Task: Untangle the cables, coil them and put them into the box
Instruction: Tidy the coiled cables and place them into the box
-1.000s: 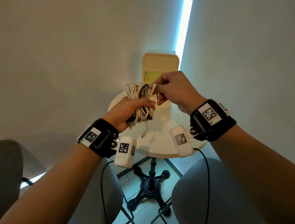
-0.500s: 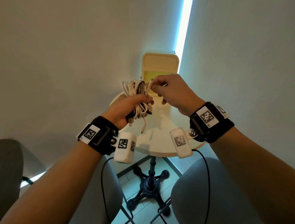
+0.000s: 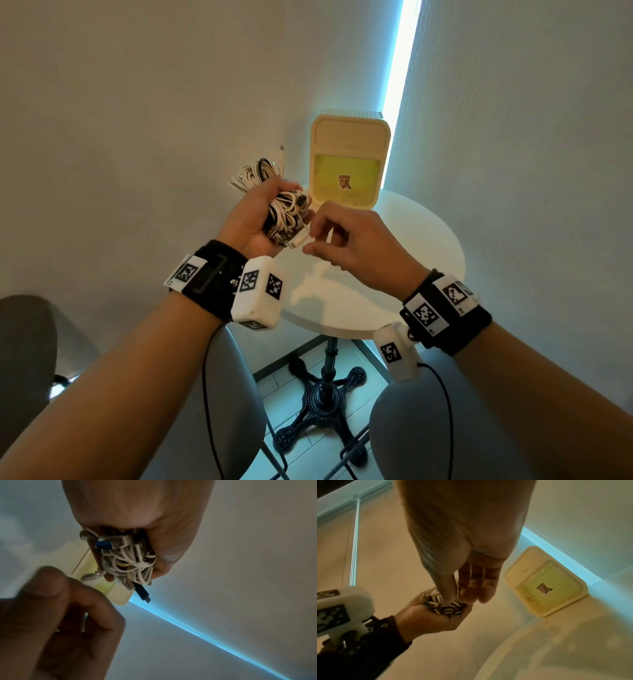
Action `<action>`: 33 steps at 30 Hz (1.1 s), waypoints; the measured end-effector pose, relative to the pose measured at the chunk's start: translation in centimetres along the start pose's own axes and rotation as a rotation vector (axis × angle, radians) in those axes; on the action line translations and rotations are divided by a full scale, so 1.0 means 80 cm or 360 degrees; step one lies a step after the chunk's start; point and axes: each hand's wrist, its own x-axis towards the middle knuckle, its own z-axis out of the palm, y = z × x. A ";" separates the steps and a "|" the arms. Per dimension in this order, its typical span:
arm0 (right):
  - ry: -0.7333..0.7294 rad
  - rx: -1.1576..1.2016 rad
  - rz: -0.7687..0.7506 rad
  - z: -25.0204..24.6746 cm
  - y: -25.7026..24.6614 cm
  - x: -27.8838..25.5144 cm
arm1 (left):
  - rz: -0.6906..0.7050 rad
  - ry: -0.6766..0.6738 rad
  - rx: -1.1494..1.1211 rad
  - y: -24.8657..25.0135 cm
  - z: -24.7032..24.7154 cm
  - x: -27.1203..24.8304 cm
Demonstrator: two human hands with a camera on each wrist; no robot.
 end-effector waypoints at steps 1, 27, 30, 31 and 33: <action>0.0061 0.0013 0.0000 0.002 0.000 0.001 | -0.0015 -0.0011 0.0041 0.000 0.001 -0.002; 0.0088 -0.0302 0.0287 -0.031 0.003 0.021 | 0.0106 -0.0133 0.0712 -0.035 0.006 -0.012; 0.0005 -0.0203 0.0329 -0.047 -0.006 0.016 | 0.0103 -0.0230 0.0746 -0.030 0.004 -0.016; 0.0023 -0.0099 0.0352 -0.048 -0.008 0.015 | 0.0120 -0.0254 0.0746 -0.027 0.005 -0.018; 0.0055 0.0173 0.0443 -0.045 -0.008 0.014 | 0.0155 -0.0289 0.0737 -0.022 0.009 -0.020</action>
